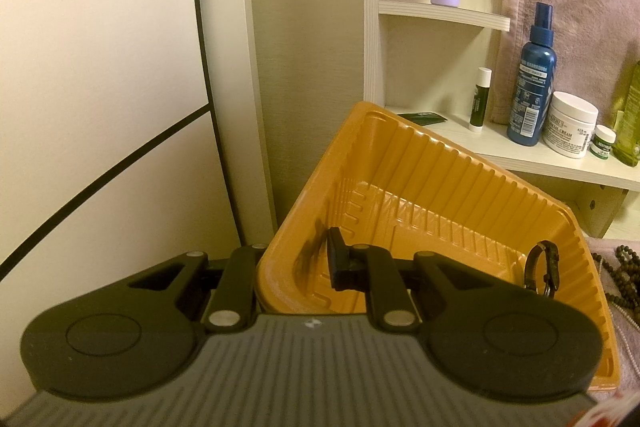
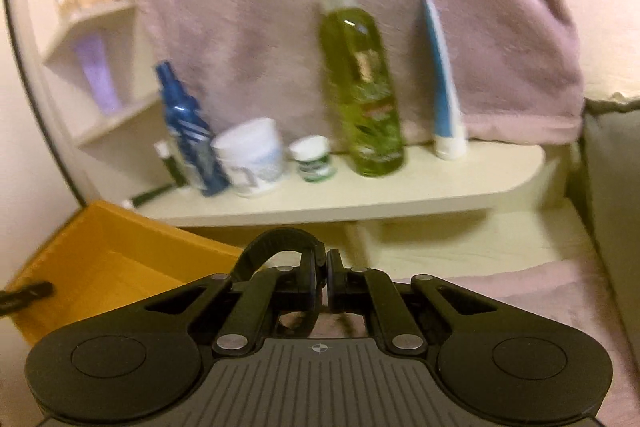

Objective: Organize jewelry
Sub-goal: 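Lift the black strap item into the orange tray and release it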

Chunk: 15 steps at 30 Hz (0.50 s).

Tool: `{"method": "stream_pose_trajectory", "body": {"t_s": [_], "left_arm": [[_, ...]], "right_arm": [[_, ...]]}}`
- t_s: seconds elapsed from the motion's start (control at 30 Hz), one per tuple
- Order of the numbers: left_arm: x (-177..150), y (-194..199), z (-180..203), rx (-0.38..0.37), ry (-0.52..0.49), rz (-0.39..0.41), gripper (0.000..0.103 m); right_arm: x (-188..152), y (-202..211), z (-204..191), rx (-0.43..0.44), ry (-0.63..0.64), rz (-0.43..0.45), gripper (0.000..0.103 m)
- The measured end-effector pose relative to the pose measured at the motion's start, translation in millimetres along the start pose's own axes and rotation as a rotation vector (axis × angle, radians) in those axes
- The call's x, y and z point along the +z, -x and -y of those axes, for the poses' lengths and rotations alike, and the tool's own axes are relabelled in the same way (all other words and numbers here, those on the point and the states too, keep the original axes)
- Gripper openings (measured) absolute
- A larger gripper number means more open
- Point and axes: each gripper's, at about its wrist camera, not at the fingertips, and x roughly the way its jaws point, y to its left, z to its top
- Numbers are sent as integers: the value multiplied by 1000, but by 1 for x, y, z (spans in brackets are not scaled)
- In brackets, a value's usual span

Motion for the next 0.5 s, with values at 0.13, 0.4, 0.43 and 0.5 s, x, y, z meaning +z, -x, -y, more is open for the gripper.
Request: {"method": "stream_pose_trajectory", "body": {"t_s": [0.13,0.4,0.43,0.5], "left_arm": [[0,0,0,0,-2,1,15],[-1,-1,1,1,3,-5,15],[-1,-2,1,2,4,-6,15],[-1,-2,0,-1,10,-6,15]], "right_arm": [[0,1,-20,72,-11,-22,5],[-22,-21,-67,195,-1,-127,5],[-25,-26,-72,199,5,-143,5],[-31,-36,-82,203,17,-174,5]]}}
